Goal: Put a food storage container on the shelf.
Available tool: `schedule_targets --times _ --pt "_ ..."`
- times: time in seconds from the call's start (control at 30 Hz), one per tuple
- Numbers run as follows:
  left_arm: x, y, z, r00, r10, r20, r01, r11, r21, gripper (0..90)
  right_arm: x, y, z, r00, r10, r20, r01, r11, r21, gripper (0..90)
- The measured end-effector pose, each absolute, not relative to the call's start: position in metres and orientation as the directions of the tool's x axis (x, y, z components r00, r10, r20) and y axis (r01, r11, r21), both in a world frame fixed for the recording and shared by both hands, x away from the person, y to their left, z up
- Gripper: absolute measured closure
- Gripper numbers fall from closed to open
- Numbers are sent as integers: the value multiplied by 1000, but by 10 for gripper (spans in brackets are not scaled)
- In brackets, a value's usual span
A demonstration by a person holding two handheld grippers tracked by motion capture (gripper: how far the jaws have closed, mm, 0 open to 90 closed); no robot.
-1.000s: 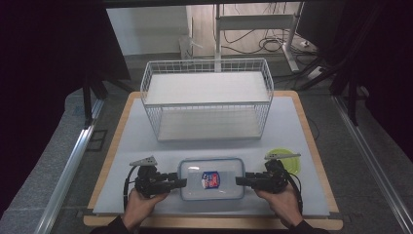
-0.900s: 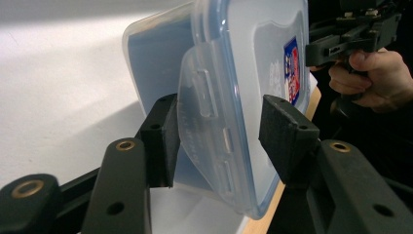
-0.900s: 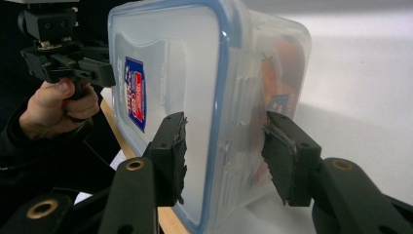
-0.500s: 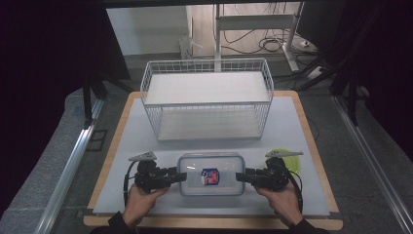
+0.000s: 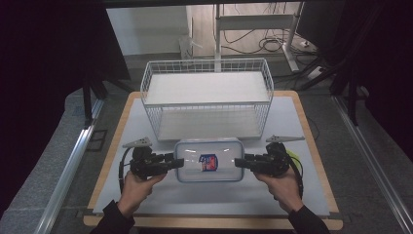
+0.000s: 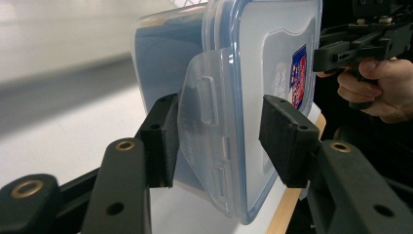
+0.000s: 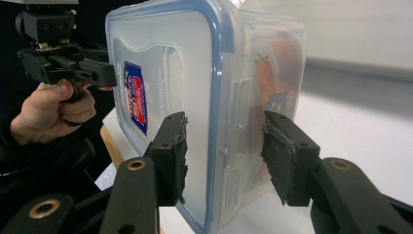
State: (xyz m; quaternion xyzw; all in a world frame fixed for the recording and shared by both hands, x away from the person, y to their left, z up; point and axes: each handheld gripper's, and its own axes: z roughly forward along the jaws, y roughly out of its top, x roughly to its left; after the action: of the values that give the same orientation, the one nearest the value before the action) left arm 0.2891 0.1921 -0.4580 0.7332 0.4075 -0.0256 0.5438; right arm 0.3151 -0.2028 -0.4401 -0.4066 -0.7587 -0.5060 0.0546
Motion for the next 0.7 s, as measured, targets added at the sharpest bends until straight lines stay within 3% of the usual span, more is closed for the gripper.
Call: schedule_targets --times 0.7 --pt "322 203 -395 680 580 -448 585 -61 809 506 353 -193 -386 -687 533 493 641 125 757 532"
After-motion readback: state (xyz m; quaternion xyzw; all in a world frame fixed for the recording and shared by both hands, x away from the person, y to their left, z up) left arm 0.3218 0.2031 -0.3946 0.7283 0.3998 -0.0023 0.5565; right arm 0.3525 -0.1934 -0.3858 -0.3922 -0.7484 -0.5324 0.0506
